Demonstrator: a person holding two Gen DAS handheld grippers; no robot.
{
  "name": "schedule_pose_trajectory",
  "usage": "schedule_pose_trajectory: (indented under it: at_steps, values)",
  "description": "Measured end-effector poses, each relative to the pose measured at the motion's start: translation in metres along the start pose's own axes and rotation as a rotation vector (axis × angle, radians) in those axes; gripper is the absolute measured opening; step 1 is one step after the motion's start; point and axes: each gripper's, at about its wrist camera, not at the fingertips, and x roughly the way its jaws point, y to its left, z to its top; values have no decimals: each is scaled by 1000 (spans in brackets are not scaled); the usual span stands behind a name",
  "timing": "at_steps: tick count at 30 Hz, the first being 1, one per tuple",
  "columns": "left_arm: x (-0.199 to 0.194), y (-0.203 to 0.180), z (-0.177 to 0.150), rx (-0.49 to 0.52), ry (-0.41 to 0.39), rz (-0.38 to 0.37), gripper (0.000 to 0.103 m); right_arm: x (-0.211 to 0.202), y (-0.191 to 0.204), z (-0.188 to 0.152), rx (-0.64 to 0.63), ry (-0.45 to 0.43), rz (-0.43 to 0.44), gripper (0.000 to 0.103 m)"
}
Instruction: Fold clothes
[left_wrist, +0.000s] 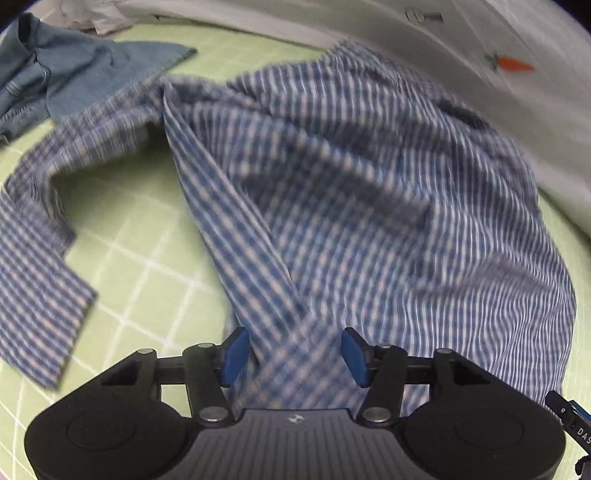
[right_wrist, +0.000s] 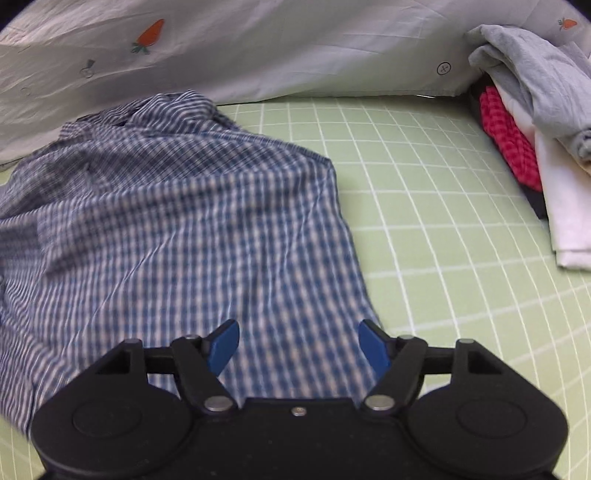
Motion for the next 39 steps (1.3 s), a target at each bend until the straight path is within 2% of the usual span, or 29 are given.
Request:
schedule_pose_trajectory:
  at_steps: [1,4,11,14,17,20,22,23,26,32,36,39]
  values:
    - [-2,-1,-4,6,-6,8,14,-5,-1,-4,-3,-8,1,72]
    - [-14,4,-15,8,-32,-4,4,-18,-3,-16,-1,-26,7,72]
    - [-62,26,-50,10,-130,-32,4,-44,-9,-45,52,-46,30,72]
    - [-77,32,-73,22,-141,-20,4,-53,-6,-58,41,-42,41,72]
    - [-80,41,-101,-15,-96,-2,4,-56,-4,-68,31,-10,56,72]
    - [-77,56,-124,-90,-14,-10,5,-59,-3,-73,7,17,65,72]
    - [-76,62,-132,-117,15,1,13,-62,-2,-76,-10,26,66,72]
    - [-77,64,-134,-125,18,8,14,-63,-2,-77,-15,30,66,73]
    - [-89,65,-133,-137,-21,14,25,-65,-2,-79,-30,40,62,75]
    - [-103,60,-118,-122,-122,27,35,-69,-10,-78,-30,24,46,78]
    - [-99,54,-104,-129,-140,34,37,-69,-16,-66,-22,-10,39,82]
    - [-96,52,-92,-145,-165,37,46,-63,-13,-56,-38,-24,50,84]
